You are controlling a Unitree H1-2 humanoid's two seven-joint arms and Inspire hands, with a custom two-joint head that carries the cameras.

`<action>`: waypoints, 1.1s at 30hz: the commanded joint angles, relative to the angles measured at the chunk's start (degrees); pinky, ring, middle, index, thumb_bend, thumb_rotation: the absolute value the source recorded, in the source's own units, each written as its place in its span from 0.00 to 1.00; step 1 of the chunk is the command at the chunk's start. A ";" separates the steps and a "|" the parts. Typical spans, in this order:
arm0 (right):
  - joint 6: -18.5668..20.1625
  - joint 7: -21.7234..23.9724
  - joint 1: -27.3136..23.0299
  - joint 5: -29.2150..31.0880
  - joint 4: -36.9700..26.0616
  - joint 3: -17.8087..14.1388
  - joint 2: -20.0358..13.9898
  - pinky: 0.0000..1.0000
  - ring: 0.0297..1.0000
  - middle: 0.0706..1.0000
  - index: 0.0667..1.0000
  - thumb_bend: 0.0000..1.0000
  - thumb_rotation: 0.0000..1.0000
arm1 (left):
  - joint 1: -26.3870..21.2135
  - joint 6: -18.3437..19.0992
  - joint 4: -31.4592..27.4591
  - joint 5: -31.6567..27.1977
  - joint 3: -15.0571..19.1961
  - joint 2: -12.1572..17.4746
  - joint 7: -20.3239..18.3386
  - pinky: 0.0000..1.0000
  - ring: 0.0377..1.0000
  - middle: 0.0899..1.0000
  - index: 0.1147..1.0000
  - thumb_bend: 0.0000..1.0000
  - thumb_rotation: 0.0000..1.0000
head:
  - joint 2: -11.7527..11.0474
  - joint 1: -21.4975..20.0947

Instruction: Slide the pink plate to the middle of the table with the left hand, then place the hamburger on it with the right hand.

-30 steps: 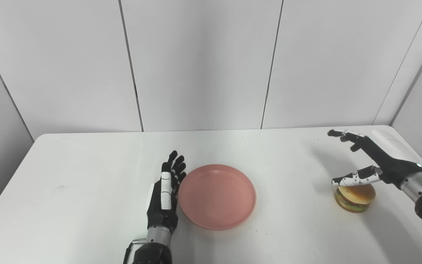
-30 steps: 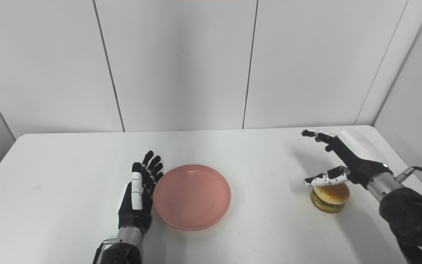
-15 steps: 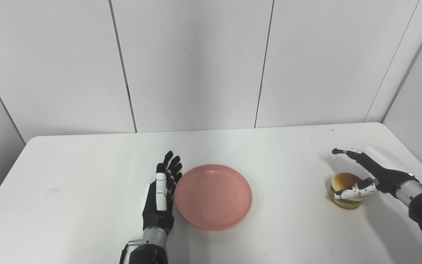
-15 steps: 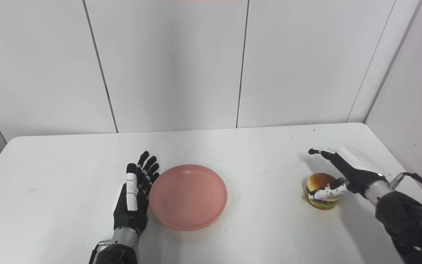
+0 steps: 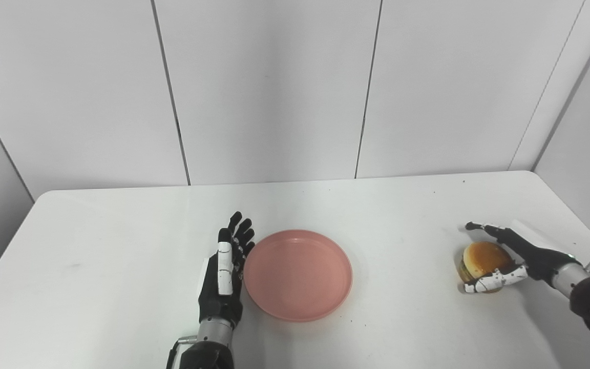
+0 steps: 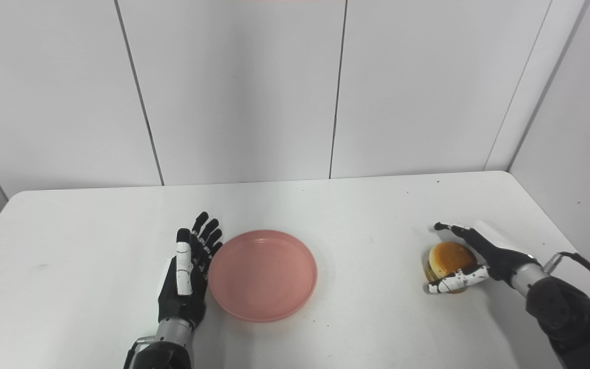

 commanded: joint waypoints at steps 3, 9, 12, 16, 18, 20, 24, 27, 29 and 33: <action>-1.94 -3.10 -1.17 -0.56 -0.01 -0.16 0.36 0.58 0.62 0.70 0.74 0.80 0.05 | 2.39 0.25 0.95 0.04 -0.12 -0.29 -0.36 0.95 0.94 0.93 0.91 0.75 1.00 | 0.07 0.12; -2.28 -8.86 -0.90 -2.32 -1.72 -1.03 2.43 0.45 0.48 0.44 0.48 0.53 0.00 | 2.43 0.52 0.86 -0.05 -0.14 -0.57 -0.28 0.96 0.95 0.93 0.91 0.76 1.00 | 0.03 0.43; -2.21 -9.72 -1.04 -2.42 -2.03 -1.24 2.78 0.42 0.46 0.42 0.48 0.52 0.00 | 2.38 0.42 0.96 0.10 -0.16 -0.69 -0.12 0.95 0.95 0.93 0.91 0.75 1.00 | 0.06 0.63; -4.24 -10.99 -1.25 -2.01 -1.42 -1.66 3.10 0.42 0.45 0.42 0.48 0.52 0.00 | 2.27 0.09 1.27 0.20 -0.29 -0.72 -0.22 0.96 0.95 0.93 0.91 0.77 1.00 | -0.03 0.77; -5.85 -11.85 -1.40 -1.96 -0.83 -1.72 3.17 0.41 0.44 0.41 0.48 0.52 0.00 | 2.26 0.08 1.42 -0.03 -0.29 -0.71 -0.47 0.97 0.95 0.94 0.92 0.77 1.00 | -0.05 0.88; -6.86 -12.40 -1.48 -2.15 -0.81 -1.65 3.20 0.40 0.43 0.41 0.48 0.52 0.00 | 2.30 0.02 1.43 0.01 -0.32 -0.75 -0.44 0.97 0.95 0.94 0.92 0.77 1.00 | -0.02 1.04; -7.01 -12.19 -1.62 -2.16 -3.35 -1.53 3.57 0.41 0.45 0.43 0.47 0.53 0.00 | 2.28 -0.49 1.76 0.03 -0.25 -0.98 -0.23 0.97 0.95 0.94 0.92 0.79 1.00 | -0.09 1.32; -6.25 -11.71 -1.80 -2.67 -6.69 -1.29 4.18 0.42 0.45 0.43 0.47 0.53 0.00 | 2.26 -0.57 1.88 0.07 -0.25 -1.08 -0.17 0.97 0.95 0.94 0.92 0.79 1.00 | -0.15 1.66; -4.87 -10.56 -2.21 -2.91 -10.41 -0.91 5.05 0.42 0.46 0.43 0.47 0.53 0.00 | 2.31 -0.50 1.86 0.19 -0.34 -1.14 -0.10 0.97 0.95 0.93 0.92 0.80 1.00 | -0.28 2.48; -6.46 -9.66 -3.63 -2.35 -14.18 -0.14 6.89 0.42 0.46 0.43 0.47 0.53 0.00 | 2.45 -0.49 1.84 0.12 -0.59 -1.15 -0.44 0.98 0.96 0.94 0.92 0.79 1.00 | -0.31 4.17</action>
